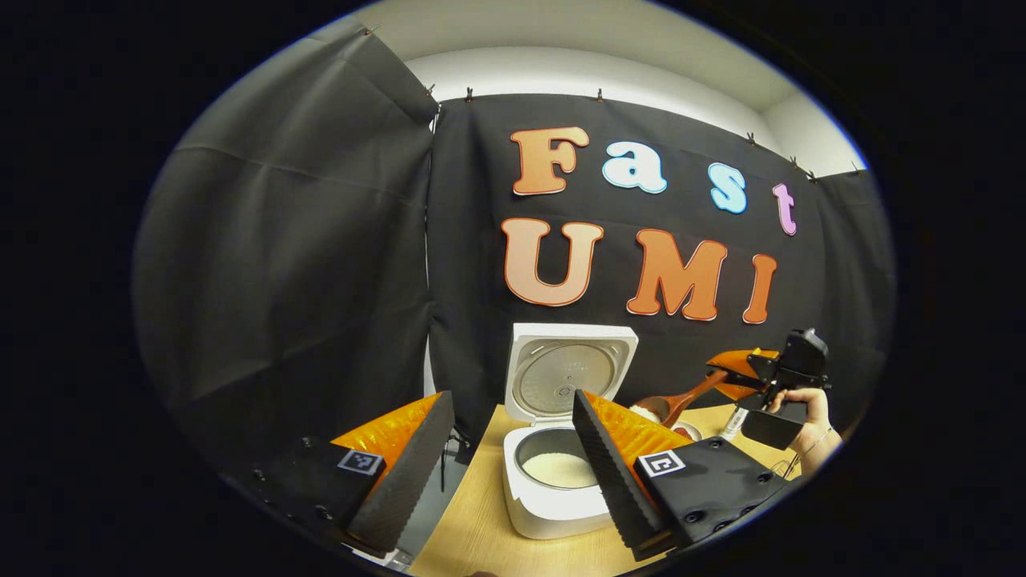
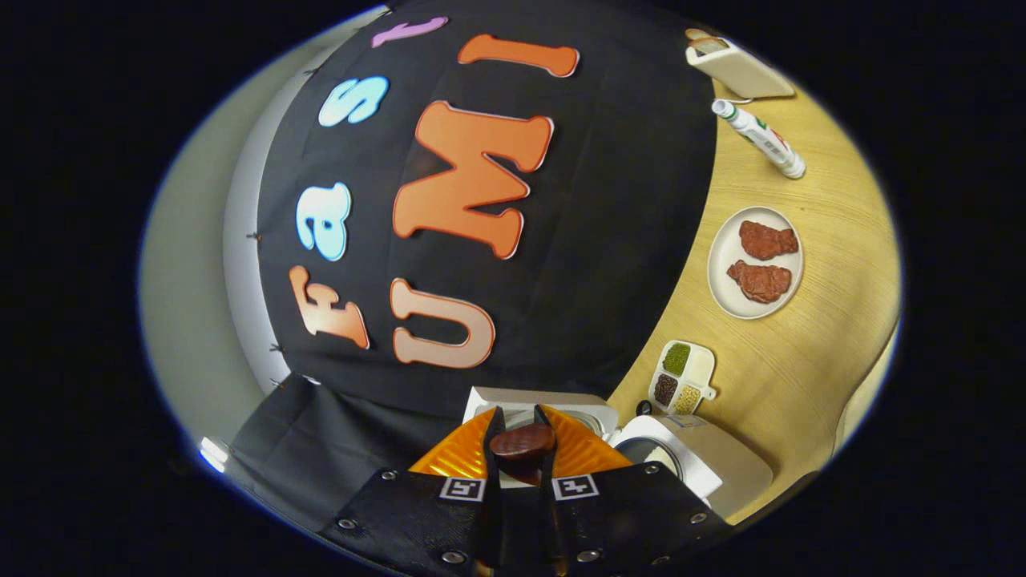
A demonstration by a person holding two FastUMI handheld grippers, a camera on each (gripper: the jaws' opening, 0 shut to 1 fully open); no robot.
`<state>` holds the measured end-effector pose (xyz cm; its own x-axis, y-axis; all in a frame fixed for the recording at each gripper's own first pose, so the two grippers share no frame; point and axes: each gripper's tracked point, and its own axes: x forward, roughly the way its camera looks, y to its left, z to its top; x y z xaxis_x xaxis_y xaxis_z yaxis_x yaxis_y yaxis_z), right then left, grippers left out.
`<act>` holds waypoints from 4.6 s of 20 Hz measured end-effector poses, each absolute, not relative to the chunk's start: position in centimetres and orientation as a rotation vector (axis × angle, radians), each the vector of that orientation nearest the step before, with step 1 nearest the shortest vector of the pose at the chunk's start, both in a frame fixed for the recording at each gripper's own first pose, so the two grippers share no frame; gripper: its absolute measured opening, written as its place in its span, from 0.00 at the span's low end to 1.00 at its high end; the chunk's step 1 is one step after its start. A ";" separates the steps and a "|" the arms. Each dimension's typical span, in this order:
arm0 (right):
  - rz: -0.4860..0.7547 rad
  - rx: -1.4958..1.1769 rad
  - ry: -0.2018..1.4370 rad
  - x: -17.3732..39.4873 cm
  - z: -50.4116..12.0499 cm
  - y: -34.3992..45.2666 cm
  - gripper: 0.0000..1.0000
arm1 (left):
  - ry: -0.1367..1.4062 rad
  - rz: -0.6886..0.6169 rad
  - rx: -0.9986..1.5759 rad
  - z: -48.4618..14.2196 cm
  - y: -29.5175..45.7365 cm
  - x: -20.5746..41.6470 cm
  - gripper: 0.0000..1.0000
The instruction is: Close the left gripper, press the button to open the rice cooker; take a wooden spoon from the chopstick holder with the right hand, scoop a spoonful of rice and pour it into the rice cooker, then put the wooden spoon back into the chopstick holder.
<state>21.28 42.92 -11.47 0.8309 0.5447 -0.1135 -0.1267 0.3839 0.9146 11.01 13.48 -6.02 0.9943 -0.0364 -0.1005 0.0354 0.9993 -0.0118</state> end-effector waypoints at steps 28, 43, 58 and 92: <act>0.658 0.182 0.244 18.4 -7.8 54.2 0.16 | 0.126 0.038 -0.041 -8.0 16.1 11.6 1.00; 0.750 0.149 0.218 16.6 -8.2 53.7 0.16 | 0.148 0.060 -0.049 -8.6 16.0 11.5 1.00; 0.441 0.786 0.131 19.6 -2.2 26.4 0.16 | 0.097 -0.051 -0.039 -6.0 10.6 11.3 1.00; 0.049 0.656 0.317 10.4 -24.7 -0.6 0.19 | 0.090 -0.099 0.008 -3.8 2.3 7.8 0.99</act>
<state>10.41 -0.64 -24.67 0.9508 0.1445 -0.2740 0.0544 0.7928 0.6070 7.82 2.29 -3.81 0.9911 -0.0980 -0.0898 0.0987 0.9951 0.0034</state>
